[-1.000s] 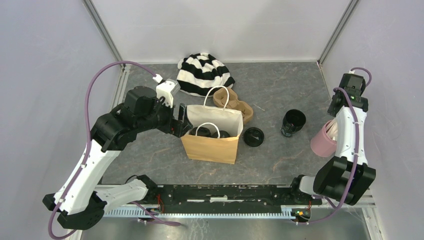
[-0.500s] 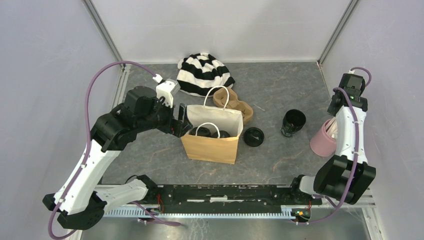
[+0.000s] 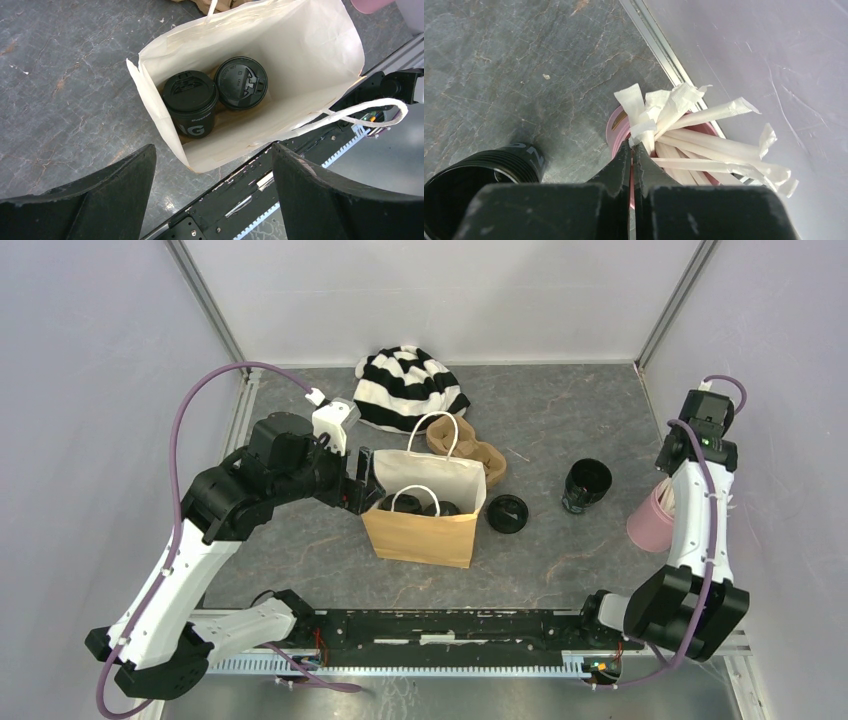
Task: Pack the takeout coffee
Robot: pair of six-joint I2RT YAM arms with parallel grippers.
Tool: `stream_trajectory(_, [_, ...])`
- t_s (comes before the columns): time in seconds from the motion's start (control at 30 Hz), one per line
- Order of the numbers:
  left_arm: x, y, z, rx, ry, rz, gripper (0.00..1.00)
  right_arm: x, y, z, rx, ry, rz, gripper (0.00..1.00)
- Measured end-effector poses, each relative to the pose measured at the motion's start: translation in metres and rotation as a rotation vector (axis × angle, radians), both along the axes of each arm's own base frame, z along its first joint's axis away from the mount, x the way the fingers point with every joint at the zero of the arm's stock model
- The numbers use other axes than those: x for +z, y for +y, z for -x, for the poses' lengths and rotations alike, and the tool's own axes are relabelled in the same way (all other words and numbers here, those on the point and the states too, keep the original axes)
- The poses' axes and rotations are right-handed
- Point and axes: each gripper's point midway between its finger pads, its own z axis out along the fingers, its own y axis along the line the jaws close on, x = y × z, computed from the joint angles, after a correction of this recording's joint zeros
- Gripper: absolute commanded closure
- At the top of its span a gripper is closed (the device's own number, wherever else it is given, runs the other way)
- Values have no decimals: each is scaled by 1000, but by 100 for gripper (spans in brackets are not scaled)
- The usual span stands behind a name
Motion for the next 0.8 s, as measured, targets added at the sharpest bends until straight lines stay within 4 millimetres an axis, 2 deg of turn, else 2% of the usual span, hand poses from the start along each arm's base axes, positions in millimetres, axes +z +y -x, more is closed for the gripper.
stream_trajectory(0.33, [1,0,1,-2,-2,3,11,26,9,7,33,-90,14,100])
stream_trajectory(0.6, [0,1,3,-3,-4,5,11,28,14,13,58,-103,18,100])
stream_trajectory(0.8, [1,1,4,-5,-6,6,11,37,13,19,57,-117,51,100])
